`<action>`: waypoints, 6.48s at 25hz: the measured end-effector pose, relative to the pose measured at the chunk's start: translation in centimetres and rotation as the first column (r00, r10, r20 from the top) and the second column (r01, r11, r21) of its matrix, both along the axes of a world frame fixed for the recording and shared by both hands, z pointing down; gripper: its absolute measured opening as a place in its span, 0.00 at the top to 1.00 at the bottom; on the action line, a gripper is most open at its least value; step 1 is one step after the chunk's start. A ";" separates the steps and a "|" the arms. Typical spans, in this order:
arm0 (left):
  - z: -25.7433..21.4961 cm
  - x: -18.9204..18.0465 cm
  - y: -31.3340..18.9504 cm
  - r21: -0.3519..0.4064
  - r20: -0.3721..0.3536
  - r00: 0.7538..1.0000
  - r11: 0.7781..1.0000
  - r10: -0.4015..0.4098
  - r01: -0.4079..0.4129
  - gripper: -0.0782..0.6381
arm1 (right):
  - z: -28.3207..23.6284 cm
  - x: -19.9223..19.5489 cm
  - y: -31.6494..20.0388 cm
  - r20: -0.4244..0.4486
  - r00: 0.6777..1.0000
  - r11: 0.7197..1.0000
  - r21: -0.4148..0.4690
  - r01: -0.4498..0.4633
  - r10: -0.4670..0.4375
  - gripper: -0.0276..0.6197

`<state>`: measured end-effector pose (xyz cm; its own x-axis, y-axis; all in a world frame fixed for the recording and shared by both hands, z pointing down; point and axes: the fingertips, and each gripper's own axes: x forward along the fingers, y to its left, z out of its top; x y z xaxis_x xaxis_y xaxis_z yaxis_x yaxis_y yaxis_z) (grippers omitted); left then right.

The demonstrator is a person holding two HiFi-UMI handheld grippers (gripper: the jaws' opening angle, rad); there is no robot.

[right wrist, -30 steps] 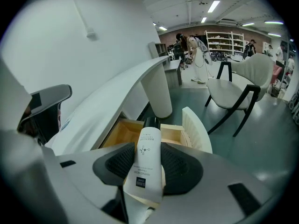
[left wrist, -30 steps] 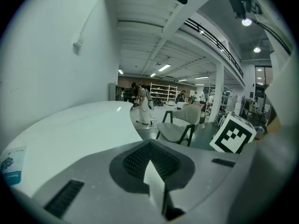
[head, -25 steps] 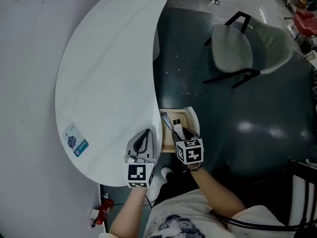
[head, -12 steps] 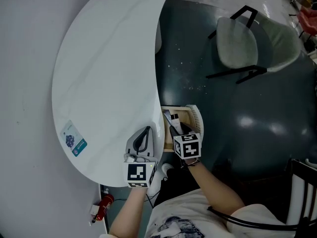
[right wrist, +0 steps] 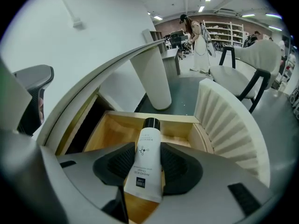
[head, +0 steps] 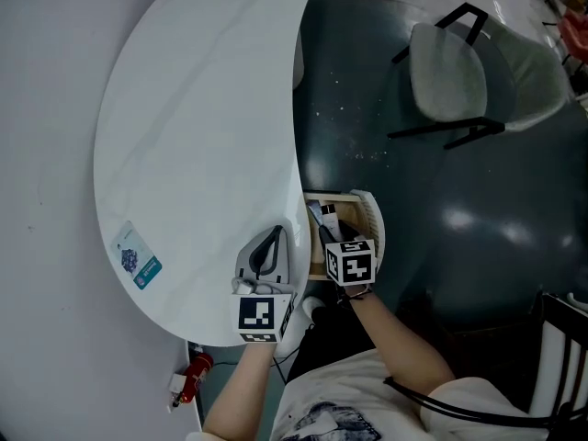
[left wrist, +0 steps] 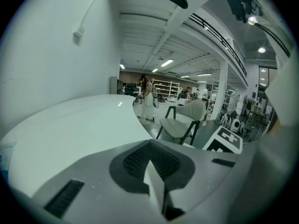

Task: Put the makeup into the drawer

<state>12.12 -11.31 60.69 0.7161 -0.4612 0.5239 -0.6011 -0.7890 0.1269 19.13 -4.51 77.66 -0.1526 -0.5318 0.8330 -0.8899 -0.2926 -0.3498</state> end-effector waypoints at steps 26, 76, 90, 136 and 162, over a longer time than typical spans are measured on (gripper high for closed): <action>0.5 1.6 -1.3 0.004 -0.012 1.000 1.000 -0.004 0.004 0.84 | 6.1 0.3 -0.4 0.012 1.000 0.993 -0.117 -0.013 0.014 0.67; -6.1 -5.3 4.2 0.098 -0.044 0.999 0.995 -0.027 0.031 0.84 | -4.3 -2.4 3.8 -0.095 0.995 0.999 0.043 -0.025 0.029 0.68; -14.6 -12.8 9.3 0.157 -0.117 0.989 0.981 -0.095 0.113 0.84 | -20.6 -9.7 6.4 -0.145 0.987 0.949 0.295 0.111 -0.070 0.68; -28.6 -29.0 17.4 0.338 -0.263 0.903 0.845 -0.339 0.415 0.84 | -44.1 -25.4 11.3 -0.304 0.907 0.608 0.673 0.422 -0.293 0.92; -27.1 -31.6 16.9 0.298 -0.275 0.890 0.848 -0.363 0.438 0.84 | -42.3 -28.3 10.8 -0.296 0.896 0.629 0.638 0.444 -0.332 0.92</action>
<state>-19.52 5.59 33.54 0.5011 -0.8533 0.1442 -0.8648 -0.5000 0.0463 -9.16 6.26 35.31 -0.3940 -0.8697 0.2974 -0.9181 0.3572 -0.1718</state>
